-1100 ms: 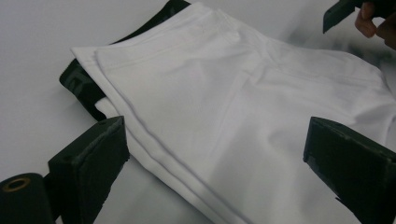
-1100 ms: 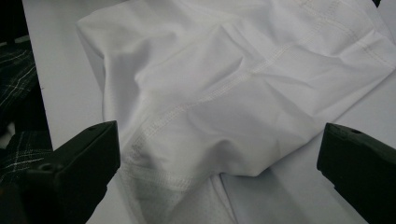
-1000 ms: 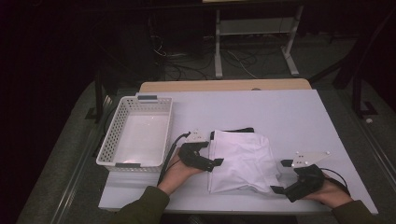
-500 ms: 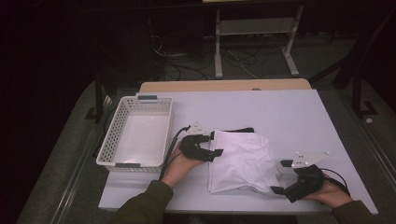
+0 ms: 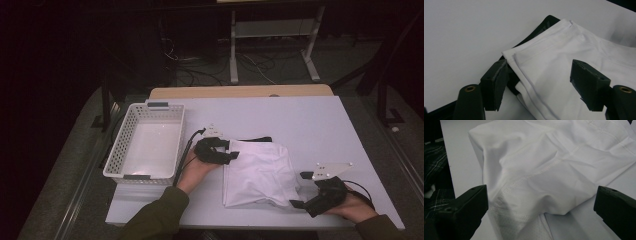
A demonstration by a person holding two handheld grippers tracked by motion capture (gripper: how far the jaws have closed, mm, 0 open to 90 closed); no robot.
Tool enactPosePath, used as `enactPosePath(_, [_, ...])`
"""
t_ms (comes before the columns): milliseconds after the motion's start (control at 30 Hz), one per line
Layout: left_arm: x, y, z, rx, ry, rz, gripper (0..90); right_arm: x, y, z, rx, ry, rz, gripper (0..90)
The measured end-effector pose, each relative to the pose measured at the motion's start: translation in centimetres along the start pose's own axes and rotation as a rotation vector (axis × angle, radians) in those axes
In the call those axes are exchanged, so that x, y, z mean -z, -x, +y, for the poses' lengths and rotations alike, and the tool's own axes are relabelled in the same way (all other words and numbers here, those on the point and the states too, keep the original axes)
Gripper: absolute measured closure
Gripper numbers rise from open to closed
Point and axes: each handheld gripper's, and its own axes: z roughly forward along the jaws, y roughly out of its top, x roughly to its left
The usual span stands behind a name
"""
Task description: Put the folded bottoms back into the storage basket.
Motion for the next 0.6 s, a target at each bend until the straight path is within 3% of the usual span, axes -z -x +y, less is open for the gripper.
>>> enactPosePath(300, [-1.5, -1.4, 0.4, 0.012, -0.014, 0.025, 34.8, 0.0, 0.1, 0.1, -0.003, 0.002, 0.003, 0.0])
enactPosePath(600, [-3.0, -2.4, 0.2, 0.021, -0.055, 0.006, 36.6, -0.2, 0.2, 0.3, -0.004, 0.002, 0.004, 0.0])
